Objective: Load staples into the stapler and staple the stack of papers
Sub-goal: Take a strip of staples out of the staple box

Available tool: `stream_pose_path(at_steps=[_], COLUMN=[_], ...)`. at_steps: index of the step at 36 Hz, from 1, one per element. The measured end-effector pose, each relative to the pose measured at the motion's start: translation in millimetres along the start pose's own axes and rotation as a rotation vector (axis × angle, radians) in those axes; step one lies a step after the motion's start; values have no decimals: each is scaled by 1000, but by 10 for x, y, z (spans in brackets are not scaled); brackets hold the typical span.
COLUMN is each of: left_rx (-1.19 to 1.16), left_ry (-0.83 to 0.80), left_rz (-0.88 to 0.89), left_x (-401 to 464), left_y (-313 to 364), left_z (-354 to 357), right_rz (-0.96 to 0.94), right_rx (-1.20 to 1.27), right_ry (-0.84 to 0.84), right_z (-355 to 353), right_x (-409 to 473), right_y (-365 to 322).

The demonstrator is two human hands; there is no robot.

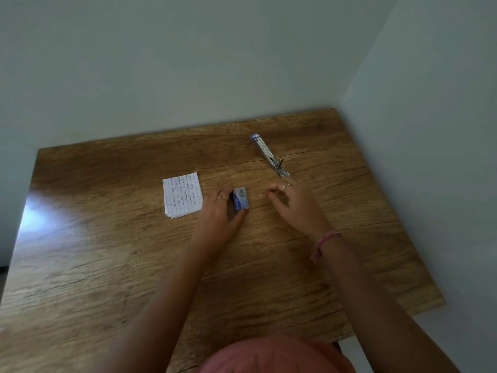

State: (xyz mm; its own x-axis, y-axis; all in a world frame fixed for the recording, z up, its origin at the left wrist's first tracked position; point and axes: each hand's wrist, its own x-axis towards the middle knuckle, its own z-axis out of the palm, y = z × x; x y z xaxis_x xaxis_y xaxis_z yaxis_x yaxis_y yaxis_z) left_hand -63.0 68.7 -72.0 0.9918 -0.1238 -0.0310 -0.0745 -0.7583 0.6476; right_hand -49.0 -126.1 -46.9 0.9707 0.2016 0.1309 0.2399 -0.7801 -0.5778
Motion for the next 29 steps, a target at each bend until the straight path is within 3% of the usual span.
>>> stream_pose_path(at_steps=[6, 11, 14, 29], left_rx=[-2, 51, 110, 146], left_ry=[76, 191, 228, 212], left_rz=[43, -121, -130, -206], left_x=[-251, -269, -241, -181], left_y=[-40, 18, 30, 105], left_z=[79, 162, 181, 237], right_rz=[-26, 5, 2, 72], right_rx=[14, 9, -114, -193], right_ry=[-185, -252, -276, -511], right_z=[105, 133, 131, 110], right_x=[174, 358, 463, 600], right_y=[-142, -209, -197, -248])
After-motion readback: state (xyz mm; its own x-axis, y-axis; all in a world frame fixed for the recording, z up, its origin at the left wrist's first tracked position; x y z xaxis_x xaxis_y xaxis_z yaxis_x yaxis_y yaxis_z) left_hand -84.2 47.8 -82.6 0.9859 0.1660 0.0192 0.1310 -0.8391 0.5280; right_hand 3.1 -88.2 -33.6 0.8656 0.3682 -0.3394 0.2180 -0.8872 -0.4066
